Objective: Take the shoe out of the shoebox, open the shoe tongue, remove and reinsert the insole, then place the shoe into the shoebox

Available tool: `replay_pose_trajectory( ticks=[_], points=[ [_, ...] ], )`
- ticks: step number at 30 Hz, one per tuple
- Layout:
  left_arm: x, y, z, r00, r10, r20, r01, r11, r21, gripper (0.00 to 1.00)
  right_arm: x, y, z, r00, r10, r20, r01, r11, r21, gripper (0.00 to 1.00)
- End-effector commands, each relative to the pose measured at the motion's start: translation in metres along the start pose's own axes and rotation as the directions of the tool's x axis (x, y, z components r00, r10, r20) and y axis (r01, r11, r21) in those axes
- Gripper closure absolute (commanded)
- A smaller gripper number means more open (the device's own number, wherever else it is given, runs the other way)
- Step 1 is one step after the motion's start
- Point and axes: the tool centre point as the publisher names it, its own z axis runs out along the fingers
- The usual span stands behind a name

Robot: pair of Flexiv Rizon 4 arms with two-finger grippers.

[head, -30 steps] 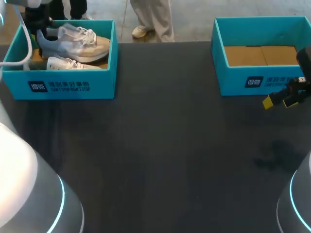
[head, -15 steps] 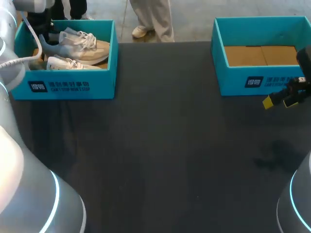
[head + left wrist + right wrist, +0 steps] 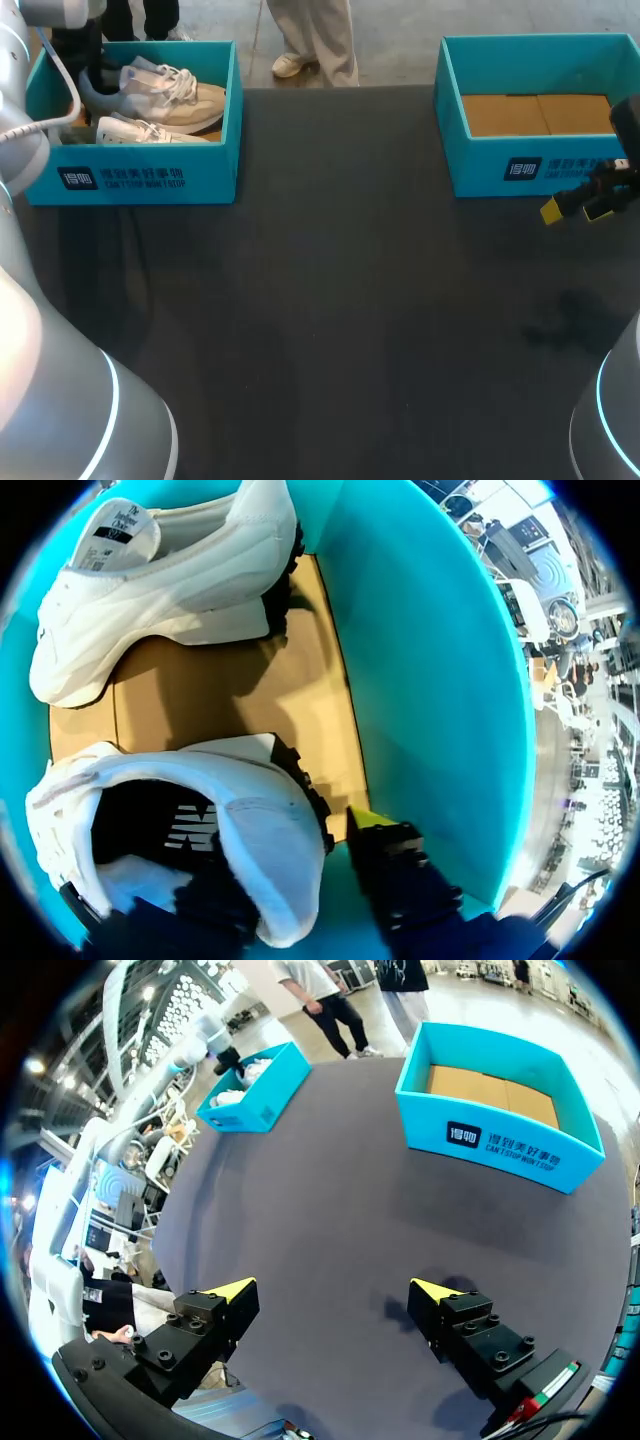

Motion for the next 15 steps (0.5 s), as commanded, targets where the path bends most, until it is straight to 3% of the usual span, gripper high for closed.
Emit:
replay_pose_trajectory(
  ticks=[1,15],
  points=[
    [0.008,0.004,-0.010,1.000,0.004,0.022,-0.005,0.998,0.059,0.00,0.000,0.000,0.001,1.000,0.001,0.001,-0.001,1.000,0.001,0.00],
    [0.018,-0.024,-0.048,0.990,0.003,0.143,-0.005,1.000,0.016,0.00,0.000,0.000,0.001,1.000,0.001,0.001,-0.001,1.000,0.001,0.00]
  ],
)
